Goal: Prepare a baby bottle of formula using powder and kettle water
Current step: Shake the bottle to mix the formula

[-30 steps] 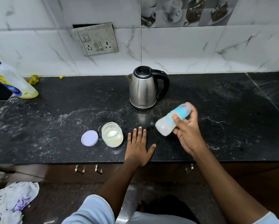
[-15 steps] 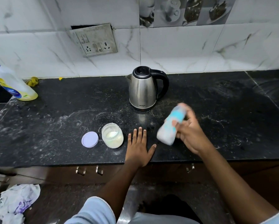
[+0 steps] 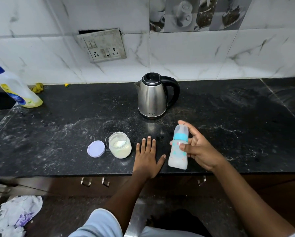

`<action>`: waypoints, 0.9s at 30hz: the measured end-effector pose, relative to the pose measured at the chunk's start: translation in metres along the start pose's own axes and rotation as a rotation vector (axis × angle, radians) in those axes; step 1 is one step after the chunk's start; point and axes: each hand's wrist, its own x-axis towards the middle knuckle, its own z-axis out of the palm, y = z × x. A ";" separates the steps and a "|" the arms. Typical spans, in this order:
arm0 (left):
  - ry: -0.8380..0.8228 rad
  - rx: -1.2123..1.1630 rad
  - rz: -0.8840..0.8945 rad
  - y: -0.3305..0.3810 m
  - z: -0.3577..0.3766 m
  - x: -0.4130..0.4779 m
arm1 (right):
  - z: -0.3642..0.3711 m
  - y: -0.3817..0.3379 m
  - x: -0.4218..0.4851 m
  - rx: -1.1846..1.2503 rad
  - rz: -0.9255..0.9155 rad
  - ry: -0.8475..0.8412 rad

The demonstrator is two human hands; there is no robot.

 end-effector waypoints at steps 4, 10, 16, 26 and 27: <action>0.009 -0.011 -0.013 0.001 0.001 0.001 | -0.002 0.001 0.002 0.174 -0.059 0.206; 0.013 -0.008 -0.016 0.000 0.002 0.001 | -0.001 0.007 0.005 0.237 -0.088 0.270; 0.014 -0.011 -0.021 -0.001 0.004 0.001 | 0.006 0.007 0.006 0.200 -0.098 0.283; 0.002 0.007 -0.007 0.000 0.001 0.000 | 0.007 0.004 0.005 0.095 -0.002 0.113; 0.002 0.005 -0.007 0.000 0.002 0.000 | 0.006 0.006 0.005 0.106 -0.021 0.128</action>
